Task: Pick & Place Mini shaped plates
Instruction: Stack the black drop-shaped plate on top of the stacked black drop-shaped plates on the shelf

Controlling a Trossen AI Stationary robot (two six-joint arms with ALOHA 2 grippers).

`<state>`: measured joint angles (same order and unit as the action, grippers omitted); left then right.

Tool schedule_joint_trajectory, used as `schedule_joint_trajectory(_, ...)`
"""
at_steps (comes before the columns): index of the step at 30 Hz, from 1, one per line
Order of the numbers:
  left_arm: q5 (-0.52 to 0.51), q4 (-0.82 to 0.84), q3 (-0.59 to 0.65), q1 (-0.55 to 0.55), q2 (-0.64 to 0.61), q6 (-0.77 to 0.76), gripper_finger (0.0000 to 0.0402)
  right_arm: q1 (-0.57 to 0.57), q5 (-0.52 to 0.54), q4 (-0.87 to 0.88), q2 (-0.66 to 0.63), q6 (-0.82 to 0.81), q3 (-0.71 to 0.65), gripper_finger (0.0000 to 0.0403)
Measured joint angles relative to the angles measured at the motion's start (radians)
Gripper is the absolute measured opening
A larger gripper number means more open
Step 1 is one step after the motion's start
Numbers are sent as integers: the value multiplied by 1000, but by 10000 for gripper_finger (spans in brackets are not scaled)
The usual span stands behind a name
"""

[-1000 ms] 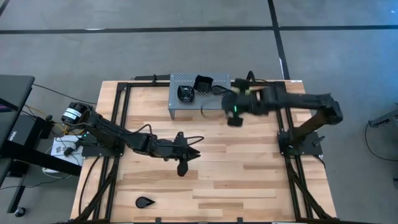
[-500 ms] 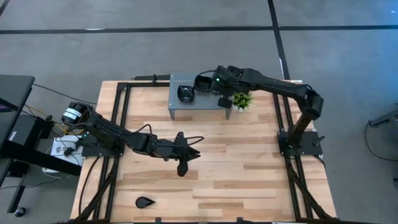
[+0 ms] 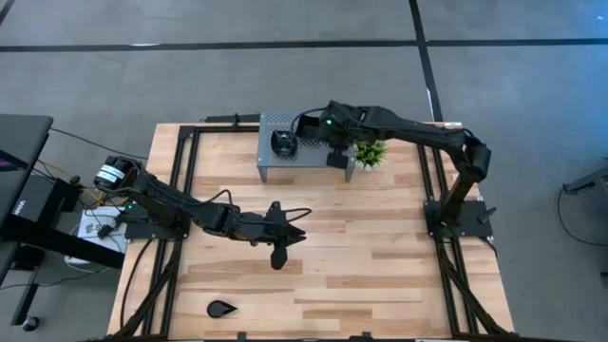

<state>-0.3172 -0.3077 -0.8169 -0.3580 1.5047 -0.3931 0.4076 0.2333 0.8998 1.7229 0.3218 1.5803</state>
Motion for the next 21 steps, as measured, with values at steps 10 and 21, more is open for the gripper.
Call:
schedule_joint_trajectory(10,0,0,0,-4,0,0,66,0,6,3,0,-22,0,78)
schedule_joint_trajectory(21,1,0,1,-40,1,0,66,-209,29,294,-34,-317,2,78)
